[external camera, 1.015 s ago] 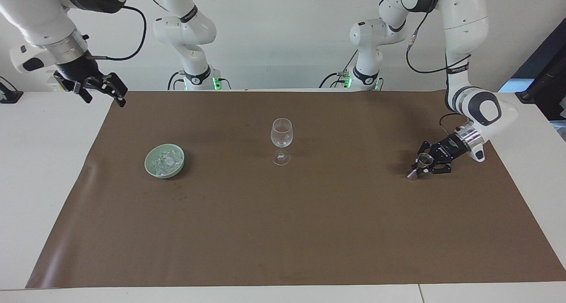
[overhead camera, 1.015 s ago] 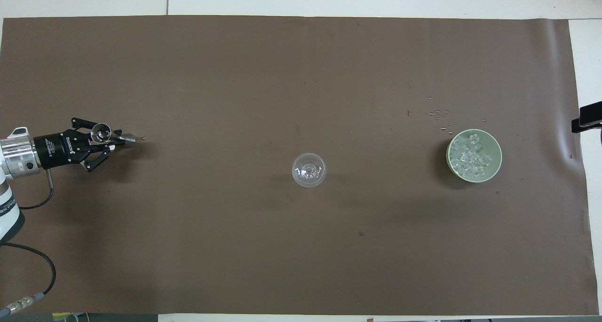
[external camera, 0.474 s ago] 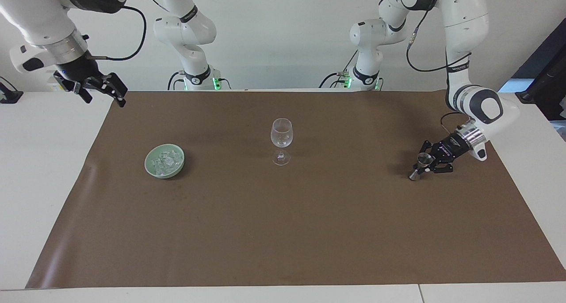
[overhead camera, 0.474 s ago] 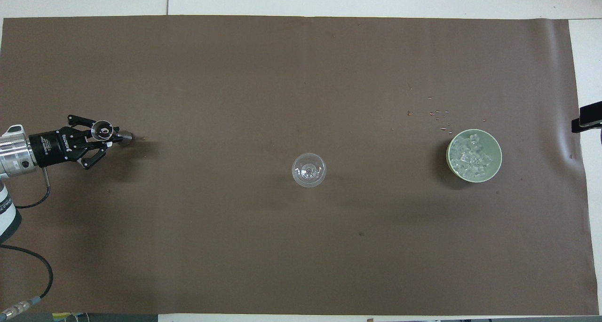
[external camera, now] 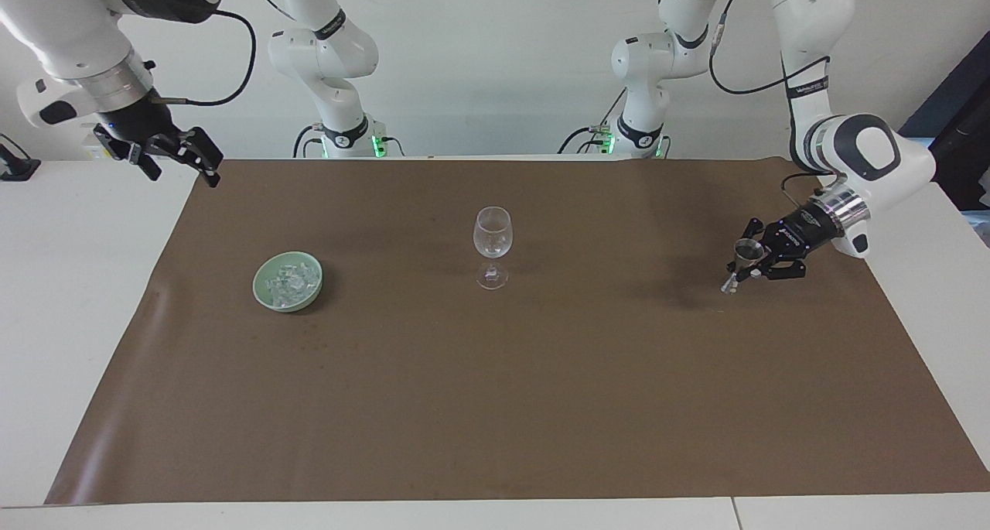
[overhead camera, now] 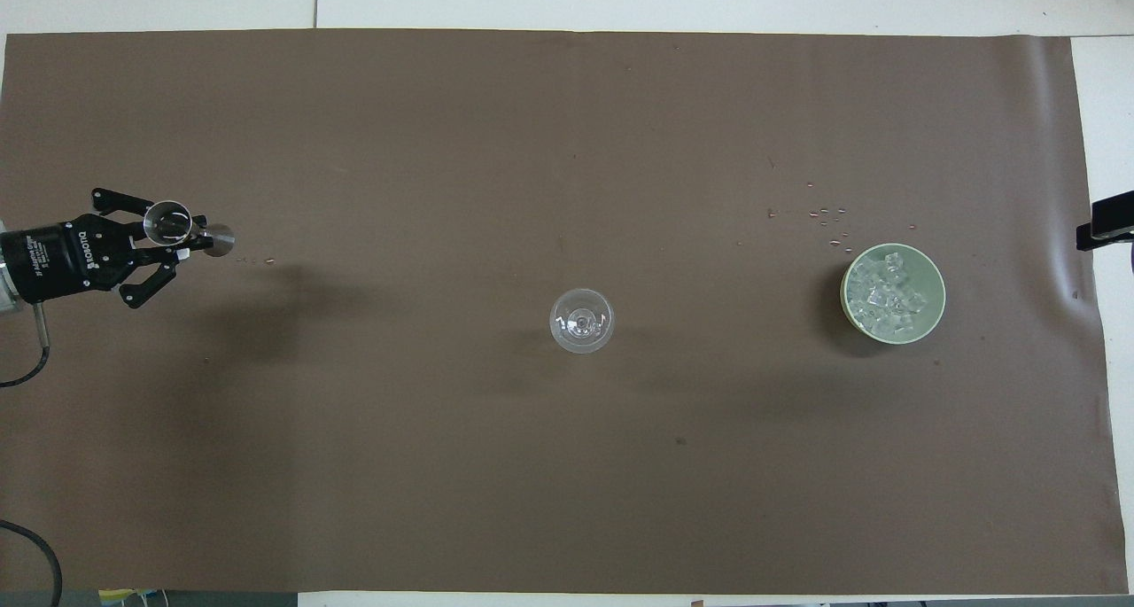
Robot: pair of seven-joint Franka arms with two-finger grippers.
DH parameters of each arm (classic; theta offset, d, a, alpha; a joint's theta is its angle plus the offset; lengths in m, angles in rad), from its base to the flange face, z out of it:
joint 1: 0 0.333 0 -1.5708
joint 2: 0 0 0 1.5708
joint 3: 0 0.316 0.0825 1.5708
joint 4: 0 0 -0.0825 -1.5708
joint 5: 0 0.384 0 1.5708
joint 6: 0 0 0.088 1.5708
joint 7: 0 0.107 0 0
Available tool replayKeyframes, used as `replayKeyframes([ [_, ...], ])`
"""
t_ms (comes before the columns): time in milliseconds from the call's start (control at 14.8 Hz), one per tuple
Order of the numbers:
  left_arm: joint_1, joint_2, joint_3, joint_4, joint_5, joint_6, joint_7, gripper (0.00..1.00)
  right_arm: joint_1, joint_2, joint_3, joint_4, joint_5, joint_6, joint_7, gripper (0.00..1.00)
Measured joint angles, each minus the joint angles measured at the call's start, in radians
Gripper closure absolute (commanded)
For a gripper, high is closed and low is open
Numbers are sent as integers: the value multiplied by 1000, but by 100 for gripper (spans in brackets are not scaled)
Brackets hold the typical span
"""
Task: Pour wine and add ice with both arms
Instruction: 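Close the left gripper on the small metal cup and lift it, then carry the metal cup to the glass while the right gripper reaches the ice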
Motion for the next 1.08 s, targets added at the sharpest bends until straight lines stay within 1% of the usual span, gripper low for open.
replayKeyframes([
  [135, -19, -46, 0, -1, 23, -42, -61, 100, 0, 0, 0, 0, 0, 0, 0, 0],
  [271, -60, -88, -1, -1, 49, -60, -130, 100, 0, 0, 0, 0, 0, -3, 0, 0],
  [542, -189, -150, -4, -2, 105, -60, -266, 100, -11, 0, 0, 0, 0, -20, 0, 0],
  [812, -341, -176, -23, -2, 152, 35, -428, 100, -10, -1, 5, -7, 1, -21, 0, 0],
  [948, -374, -177, -75, -2, 155, 90, -485, 100, -9, -9, 9, -34, 6, -20, 0, 0],
  [1083, -380, -177, -156, -2, 188, 152, -546, 100, -6, -24, 11, -80, 11, 17, -2, 0],
])
